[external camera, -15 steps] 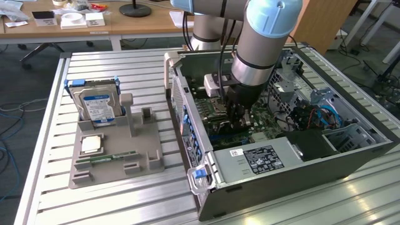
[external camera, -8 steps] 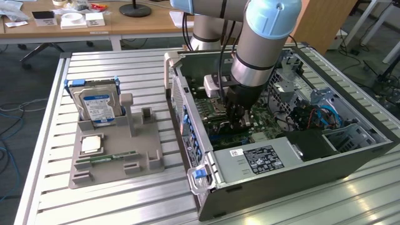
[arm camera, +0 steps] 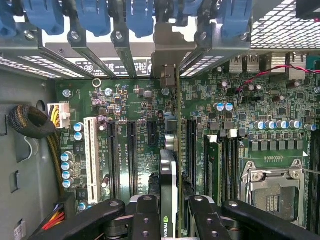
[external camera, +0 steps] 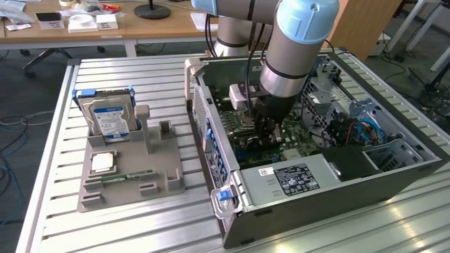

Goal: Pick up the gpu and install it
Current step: 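Insert the gpu into the slot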

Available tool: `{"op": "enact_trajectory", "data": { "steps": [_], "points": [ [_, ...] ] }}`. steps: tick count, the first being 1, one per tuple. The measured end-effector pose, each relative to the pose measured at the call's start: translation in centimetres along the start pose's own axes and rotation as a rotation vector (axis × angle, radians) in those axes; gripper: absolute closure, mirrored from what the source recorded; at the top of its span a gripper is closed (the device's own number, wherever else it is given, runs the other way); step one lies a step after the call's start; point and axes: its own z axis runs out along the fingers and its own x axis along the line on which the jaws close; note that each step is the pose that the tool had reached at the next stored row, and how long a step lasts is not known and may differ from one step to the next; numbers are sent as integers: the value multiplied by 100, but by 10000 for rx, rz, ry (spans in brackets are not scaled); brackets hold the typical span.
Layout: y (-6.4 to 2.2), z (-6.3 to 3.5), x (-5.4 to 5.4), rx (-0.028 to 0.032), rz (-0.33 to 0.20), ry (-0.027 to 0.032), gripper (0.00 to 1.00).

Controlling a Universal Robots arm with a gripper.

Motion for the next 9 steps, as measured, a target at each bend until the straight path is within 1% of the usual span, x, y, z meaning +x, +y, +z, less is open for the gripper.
{"op": "enact_trajectory", "data": {
  "steps": [8,9],
  "points": [
    [0,0,0,-1,0,0,73],
    [1,3,0,-1,1,-9,72]
  ]
}}
